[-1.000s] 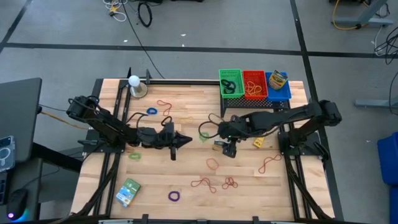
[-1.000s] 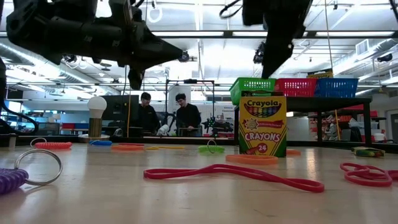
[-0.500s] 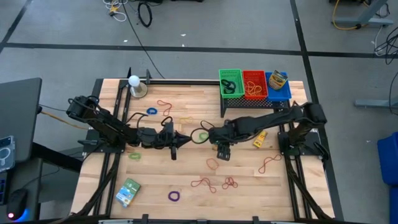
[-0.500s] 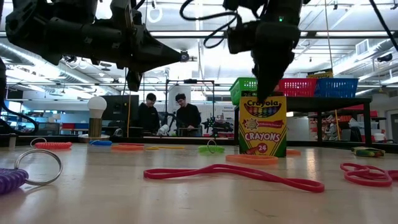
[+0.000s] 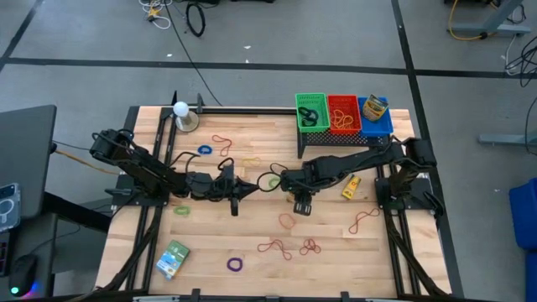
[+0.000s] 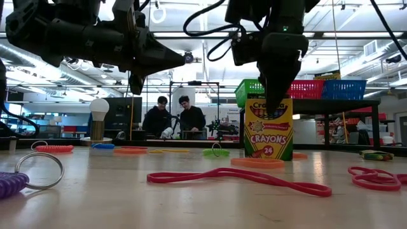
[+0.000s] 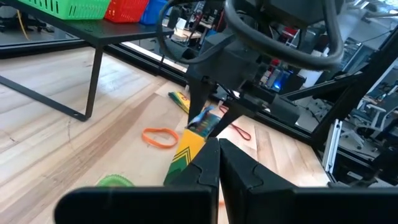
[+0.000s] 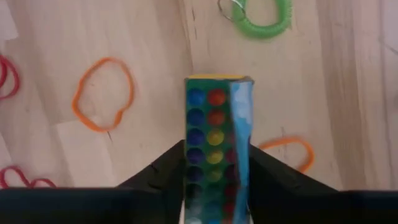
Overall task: Pick & Place Office Desk Supplies
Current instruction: Put the large crayon box into the blue bin
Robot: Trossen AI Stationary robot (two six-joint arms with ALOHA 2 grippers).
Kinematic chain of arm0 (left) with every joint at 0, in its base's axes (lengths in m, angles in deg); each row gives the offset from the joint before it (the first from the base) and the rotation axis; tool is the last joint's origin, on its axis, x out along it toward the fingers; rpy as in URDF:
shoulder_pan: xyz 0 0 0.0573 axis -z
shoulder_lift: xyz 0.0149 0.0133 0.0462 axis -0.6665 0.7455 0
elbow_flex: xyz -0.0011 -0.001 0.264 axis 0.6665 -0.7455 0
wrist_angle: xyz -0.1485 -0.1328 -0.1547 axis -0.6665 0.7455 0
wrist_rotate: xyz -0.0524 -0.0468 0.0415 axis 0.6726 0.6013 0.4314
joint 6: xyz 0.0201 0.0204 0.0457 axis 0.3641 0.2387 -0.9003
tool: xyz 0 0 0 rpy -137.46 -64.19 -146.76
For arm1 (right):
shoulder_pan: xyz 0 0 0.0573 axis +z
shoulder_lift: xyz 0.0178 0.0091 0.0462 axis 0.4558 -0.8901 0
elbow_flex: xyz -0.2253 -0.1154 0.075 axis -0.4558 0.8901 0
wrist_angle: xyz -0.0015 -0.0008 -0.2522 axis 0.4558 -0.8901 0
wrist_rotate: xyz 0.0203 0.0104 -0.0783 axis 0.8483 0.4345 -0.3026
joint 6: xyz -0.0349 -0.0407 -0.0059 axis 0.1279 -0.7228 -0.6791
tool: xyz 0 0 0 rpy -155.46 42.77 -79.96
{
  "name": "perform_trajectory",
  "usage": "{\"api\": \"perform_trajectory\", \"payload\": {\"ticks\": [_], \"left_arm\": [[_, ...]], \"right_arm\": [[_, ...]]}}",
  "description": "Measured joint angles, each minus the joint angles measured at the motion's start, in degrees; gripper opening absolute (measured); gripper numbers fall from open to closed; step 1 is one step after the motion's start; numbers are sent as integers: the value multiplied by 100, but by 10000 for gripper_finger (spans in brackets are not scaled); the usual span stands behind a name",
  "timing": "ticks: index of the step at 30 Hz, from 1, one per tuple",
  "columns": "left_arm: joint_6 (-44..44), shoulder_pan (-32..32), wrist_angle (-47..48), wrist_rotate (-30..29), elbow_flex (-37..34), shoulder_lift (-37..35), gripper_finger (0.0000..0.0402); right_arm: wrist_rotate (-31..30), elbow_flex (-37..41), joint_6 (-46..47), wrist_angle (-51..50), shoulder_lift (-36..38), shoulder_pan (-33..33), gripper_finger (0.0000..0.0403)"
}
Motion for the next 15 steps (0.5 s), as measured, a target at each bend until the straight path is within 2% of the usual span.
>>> {"api": "perform_trajectory", "payload": {"ticks": [4, 8, 15], "left_arm": [[-44, 0, 24, 0, 0, 0, 7], [-83, 0, 36, 0, 0, 0, 7], [-97, 0, 77, 0, -2, 0, 7]], "right_arm": [[48, -1, -252, -85, 85, 2, 107], [72, -281, -558, -637, 413, -80, 96], [-220, -1470, -1315, -2755, 1330, -660, 102]]}}
